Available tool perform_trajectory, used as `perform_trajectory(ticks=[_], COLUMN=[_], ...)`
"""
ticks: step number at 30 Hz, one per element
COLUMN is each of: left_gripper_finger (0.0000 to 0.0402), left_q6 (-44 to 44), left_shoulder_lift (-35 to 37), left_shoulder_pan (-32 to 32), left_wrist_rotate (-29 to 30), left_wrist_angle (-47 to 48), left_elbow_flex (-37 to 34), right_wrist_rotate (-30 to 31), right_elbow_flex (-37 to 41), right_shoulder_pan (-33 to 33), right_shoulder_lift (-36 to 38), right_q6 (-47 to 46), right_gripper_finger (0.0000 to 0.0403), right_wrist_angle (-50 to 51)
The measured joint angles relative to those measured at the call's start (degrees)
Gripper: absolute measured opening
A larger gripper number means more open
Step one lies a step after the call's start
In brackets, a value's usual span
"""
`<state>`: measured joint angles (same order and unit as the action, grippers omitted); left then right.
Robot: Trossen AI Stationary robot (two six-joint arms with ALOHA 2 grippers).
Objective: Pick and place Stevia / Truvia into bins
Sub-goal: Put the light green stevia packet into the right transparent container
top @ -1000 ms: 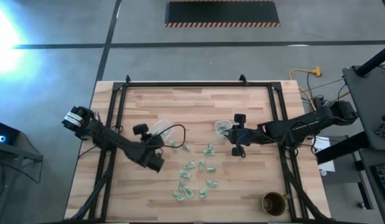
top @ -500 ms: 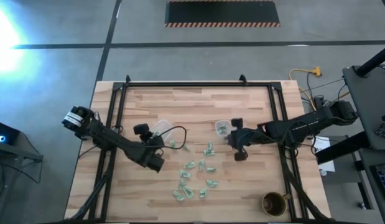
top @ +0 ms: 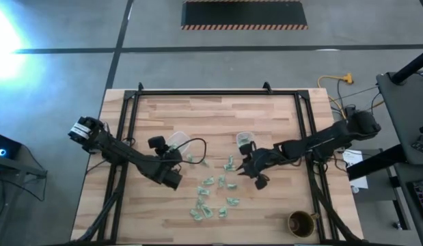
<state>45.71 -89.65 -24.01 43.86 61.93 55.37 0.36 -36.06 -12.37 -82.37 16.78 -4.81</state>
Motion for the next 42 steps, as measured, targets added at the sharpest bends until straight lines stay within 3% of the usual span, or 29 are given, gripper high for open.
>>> perform_trajectory(ticks=[6,20,35,42], left_gripper_finger=[0.0135,0.0135,0.0135,0.0135], left_q6=[0.3,0.4,0.4,0.4], left_shoulder_lift=[0.3,0.4,0.4,0.4], left_shoulder_pan=[-0.1,-0.1,-0.1,-0.1], left_wrist_rotate=[0.0,0.0,0.0,0.0], left_wrist_angle=[-0.1,-0.1,-0.2,-0.4], left_elbow_flex=[0.0,-0.2,-0.2,-0.2], right_wrist_rotate=[5.8,8.8,10.5,13.1], right_elbow_flex=[0.0,-2.9,-3.9,-3.9], right_shoulder_pan=[1.0,3.4,3.8,3.8], right_shoulder_lift=[-5.9,-15.2,-15.8,-15.7], right_q6=[4.1,5.0,2.7,2.8], right_gripper_finger=[0.0072,0.0072,0.0071,0.0039], right_wrist_angle=[-5.1,-8.7,-5.5,-4.3])
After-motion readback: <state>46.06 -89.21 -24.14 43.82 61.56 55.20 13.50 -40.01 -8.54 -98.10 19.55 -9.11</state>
